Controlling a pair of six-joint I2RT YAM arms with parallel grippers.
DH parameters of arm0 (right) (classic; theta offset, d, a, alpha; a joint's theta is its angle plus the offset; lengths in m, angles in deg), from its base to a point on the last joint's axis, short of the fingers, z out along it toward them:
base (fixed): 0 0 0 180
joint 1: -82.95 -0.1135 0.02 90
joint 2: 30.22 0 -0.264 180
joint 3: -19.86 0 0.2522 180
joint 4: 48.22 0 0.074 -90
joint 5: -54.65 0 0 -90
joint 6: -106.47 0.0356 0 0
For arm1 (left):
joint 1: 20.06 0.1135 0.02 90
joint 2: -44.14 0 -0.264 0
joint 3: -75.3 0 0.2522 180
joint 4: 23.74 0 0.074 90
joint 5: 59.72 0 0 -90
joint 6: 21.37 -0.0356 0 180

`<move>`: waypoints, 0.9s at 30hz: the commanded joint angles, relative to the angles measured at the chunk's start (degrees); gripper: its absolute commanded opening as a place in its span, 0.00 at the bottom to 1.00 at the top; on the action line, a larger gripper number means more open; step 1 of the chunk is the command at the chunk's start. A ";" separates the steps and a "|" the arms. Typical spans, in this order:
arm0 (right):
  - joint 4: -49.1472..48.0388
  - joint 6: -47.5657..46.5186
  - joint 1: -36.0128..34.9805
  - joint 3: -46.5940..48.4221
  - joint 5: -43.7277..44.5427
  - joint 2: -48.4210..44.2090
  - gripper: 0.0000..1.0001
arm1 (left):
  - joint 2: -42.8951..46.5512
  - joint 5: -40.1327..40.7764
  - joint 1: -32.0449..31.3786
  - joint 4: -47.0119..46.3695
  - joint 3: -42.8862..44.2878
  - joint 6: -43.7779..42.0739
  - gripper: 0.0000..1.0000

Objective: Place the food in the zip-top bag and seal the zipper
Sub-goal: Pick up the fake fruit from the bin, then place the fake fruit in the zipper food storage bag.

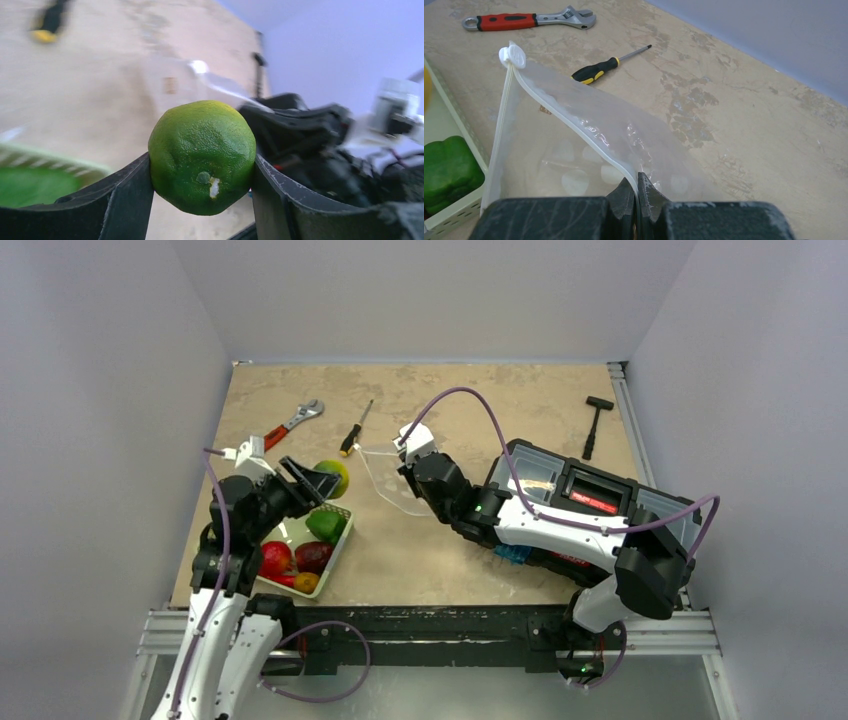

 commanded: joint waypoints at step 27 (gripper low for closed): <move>-1.12 3.87 0.02 2.08 -6.56 -2.49 0.00 | -13.90 -1.52 -14.08 -17.10 -2.77 2.91 0.90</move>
